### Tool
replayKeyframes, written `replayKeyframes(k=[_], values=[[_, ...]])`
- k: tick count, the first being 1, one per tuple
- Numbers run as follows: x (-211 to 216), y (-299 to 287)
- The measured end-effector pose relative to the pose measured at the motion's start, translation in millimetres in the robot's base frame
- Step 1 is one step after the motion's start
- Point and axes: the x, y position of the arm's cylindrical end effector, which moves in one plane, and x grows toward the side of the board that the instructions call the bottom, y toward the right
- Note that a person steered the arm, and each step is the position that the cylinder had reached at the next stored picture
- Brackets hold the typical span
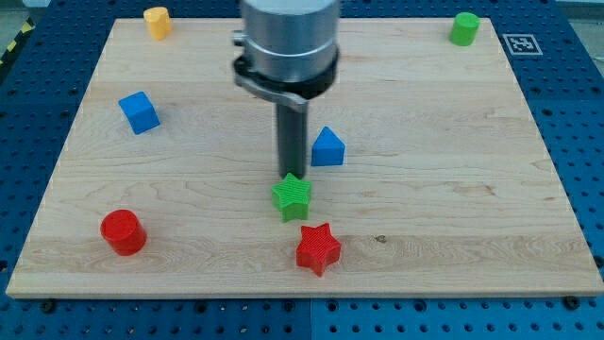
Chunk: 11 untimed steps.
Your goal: Push the green star towards the right
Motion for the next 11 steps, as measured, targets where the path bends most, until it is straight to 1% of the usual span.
replayKeyframes(k=[1, 2, 3, 4, 6, 7, 9, 11], values=[[0, -61], [2, -92], [9, -92], [14, -78], [22, -27], [23, -20], [39, -34], [43, 5]])
